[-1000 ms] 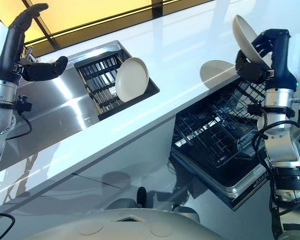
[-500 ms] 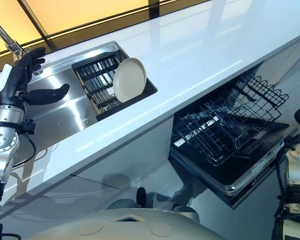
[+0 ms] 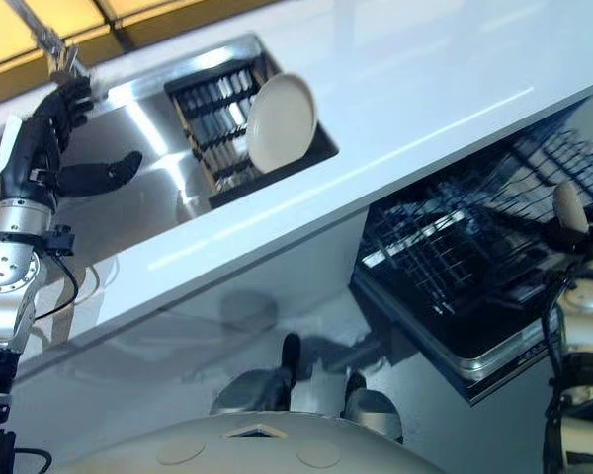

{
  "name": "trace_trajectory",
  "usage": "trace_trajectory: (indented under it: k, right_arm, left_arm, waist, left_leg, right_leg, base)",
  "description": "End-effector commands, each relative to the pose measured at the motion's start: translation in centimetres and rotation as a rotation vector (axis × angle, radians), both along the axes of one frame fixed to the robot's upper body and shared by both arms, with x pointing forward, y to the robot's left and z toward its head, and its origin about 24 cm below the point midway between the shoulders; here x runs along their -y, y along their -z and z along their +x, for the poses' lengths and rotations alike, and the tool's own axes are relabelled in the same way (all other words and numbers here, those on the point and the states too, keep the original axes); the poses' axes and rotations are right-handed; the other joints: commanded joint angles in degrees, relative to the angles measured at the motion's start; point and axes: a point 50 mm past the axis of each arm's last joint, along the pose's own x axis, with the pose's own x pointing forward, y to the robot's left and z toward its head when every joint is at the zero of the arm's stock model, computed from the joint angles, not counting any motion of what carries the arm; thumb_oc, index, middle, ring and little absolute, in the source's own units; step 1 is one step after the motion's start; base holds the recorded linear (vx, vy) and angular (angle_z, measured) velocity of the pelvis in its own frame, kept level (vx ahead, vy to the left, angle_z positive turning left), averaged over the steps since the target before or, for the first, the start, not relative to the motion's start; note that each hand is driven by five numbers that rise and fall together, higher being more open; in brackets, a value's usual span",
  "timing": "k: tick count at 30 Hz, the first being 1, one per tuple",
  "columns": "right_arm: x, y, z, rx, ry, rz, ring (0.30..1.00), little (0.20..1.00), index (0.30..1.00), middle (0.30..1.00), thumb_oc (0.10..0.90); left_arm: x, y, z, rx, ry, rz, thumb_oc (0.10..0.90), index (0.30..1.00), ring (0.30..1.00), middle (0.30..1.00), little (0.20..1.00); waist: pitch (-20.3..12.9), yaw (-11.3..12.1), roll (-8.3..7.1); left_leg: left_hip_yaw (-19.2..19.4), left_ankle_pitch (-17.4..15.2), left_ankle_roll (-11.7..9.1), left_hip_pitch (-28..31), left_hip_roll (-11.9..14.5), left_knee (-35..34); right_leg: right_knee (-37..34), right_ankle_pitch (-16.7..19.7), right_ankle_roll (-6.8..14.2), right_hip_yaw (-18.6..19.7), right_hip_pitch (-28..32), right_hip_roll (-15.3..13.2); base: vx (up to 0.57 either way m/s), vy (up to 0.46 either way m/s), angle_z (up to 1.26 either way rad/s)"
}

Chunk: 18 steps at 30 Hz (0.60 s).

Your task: Pick up plates and place into dishwasher.

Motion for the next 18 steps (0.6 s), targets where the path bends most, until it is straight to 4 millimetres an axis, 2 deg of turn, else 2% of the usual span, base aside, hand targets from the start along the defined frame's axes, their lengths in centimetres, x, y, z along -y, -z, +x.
trace_trajectory:
  k: [1, 8, 14, 18]
  right_arm:
    - [-0.8, -9.8, 2.4, 0.232, -0.153, -0.23, 0.3, 0.2, 0.3, 0.3, 0.1]
    - [-0.9, -11.2, 3.9, 0.179, -0.22, -0.149, 0.3, 0.2, 0.3, 0.3, 0.1]
    - [-0.3, -10.7, 4.5, 0.137, -0.174, -0.075, 0.3, 0.2, 0.3, 0.3, 0.1]
    - [0.6, -9.4, 4.3, 0.028, -0.109, -0.053, 0.3, 0.2, 0.3, 0.3, 0.1]
  left_arm:
    - [0.8, -7.3, 0.1, 0.334, 0.069, 0.04, 0.8, 0.9, 0.9, 0.9, 0.9]
    - [1.5, -9.0, 0.5, 0.367, 0.099, 0.079, 0.8, 0.9, 0.9, 0.9, 0.9]
    - [2.2, -9.3, 1.2, 0.366, 0.117, 0.095, 0.8, 0.9, 0.9, 0.9, 0.9]
    - [2.6, -9.5, 1.3, 0.37, 0.127, 0.113, 0.8, 0.9, 0.9, 0.9, 0.9]
  waist:
    - [-0.02, 1.87, -2.93]
    - [3.29, 3.1, -2.78]
    - [4.66, 3.69, -2.23]
    - [5.37, 3.96, -1.96]
  left_leg:
    - [0.8, -9.51, -2.05, -0.13, -0.19, 8.68]
    - [-0.55, -8.96, -3.06, -5.36, 0.8, 12.04]
    - [-0.84, -8.59, -3.42, -7.5, 1.13, 13.48]
    - [-0.7, -8.1, -3.6, -8.3, 1.46, 13.86]
  right_leg:
    - [9.49, -3.79, -0.3, 0.76, -5.25, -0.73]
    - [13.37, -5.29, -1.17, 0.04, -8.99, -0.38]
    - [16.11, -6.23, -1.43, -0.12, -10.97, -0.42]
    - [16.49, -6.24, -1.45, 0.02, -11.32, -0.32]
  base:
    - [-0.02, -0.117, 0.04]
    - [-0.05, -0.115, 0.16]
    - [-0.03, -0.049, 0.06]
    - [-0.02, -0.012, 0.01]
